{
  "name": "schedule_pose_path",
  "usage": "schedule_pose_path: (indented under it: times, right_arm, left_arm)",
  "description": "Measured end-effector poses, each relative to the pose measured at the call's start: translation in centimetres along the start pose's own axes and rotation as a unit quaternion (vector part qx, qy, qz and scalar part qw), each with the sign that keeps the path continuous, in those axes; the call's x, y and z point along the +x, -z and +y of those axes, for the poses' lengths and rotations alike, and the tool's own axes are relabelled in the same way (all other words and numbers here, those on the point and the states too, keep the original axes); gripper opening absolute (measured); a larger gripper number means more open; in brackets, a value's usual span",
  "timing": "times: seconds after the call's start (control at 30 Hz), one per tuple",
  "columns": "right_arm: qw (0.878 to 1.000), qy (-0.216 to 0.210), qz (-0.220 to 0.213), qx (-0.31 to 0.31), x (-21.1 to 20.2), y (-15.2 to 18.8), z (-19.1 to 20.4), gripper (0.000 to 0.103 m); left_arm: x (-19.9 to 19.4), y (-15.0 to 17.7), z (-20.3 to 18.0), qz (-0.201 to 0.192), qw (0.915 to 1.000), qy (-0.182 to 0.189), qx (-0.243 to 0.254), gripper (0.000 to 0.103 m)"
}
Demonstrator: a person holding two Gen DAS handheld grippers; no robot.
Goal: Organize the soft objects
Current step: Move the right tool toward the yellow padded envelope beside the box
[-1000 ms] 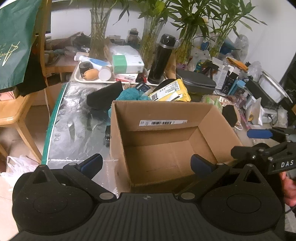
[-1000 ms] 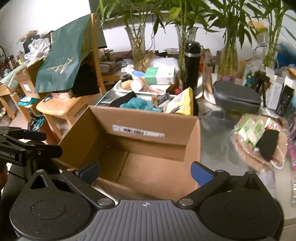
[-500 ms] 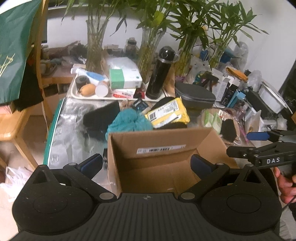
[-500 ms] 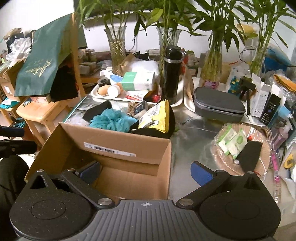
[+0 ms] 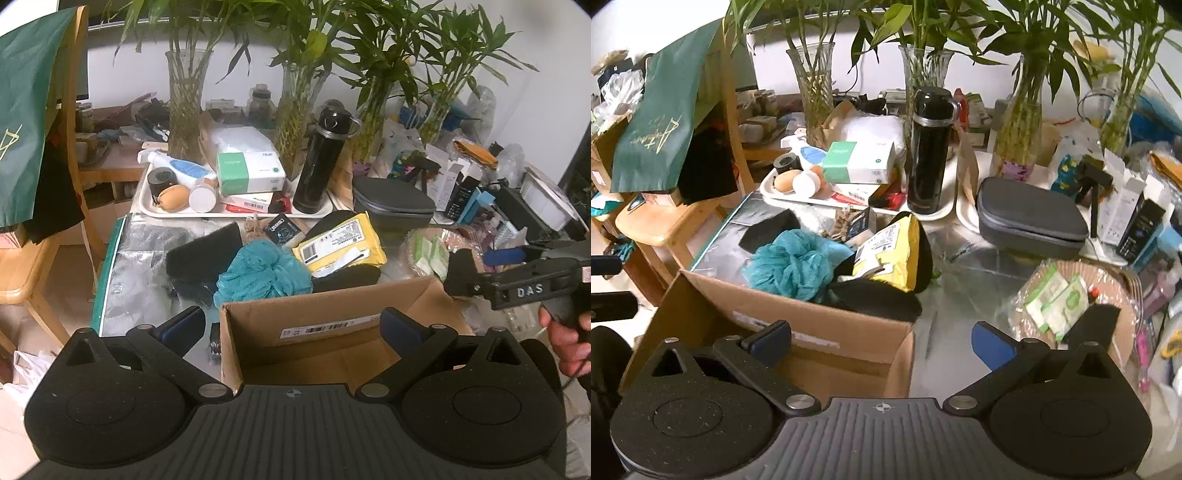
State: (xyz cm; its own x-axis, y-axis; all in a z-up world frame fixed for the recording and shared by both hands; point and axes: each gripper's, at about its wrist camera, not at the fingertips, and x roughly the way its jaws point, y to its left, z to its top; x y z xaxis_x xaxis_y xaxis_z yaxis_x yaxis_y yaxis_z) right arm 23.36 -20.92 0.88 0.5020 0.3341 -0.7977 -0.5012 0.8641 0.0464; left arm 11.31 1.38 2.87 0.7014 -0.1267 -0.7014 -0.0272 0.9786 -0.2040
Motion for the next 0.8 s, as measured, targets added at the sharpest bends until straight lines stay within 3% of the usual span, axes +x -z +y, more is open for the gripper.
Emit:
schedule_pose_path:
  times: [0.23,0.57,0.8]
  right_arm:
    - [1.0,-0.016,-0.019,-0.016,1.4,-1.0,-2.3,0.103]
    - [0.998,-0.034,0.007,-0.044,6.1,-0.9,-4.7,0.103]
    - [0.993,-0.112,0.002,-0.024,8.6,-2.1,-6.6,0.103]
  left_arm:
    - [0.5,0.3,0.5,-0.004,0.9998,-0.01,0.016,0.103]
    - [1.1,0.9,1.0,-0.049,0.9969,-0.057,0.024,0.103]
    - [1.7,1.4,1.0,-0.045,0.9954,-0.064,0.054,0.103]
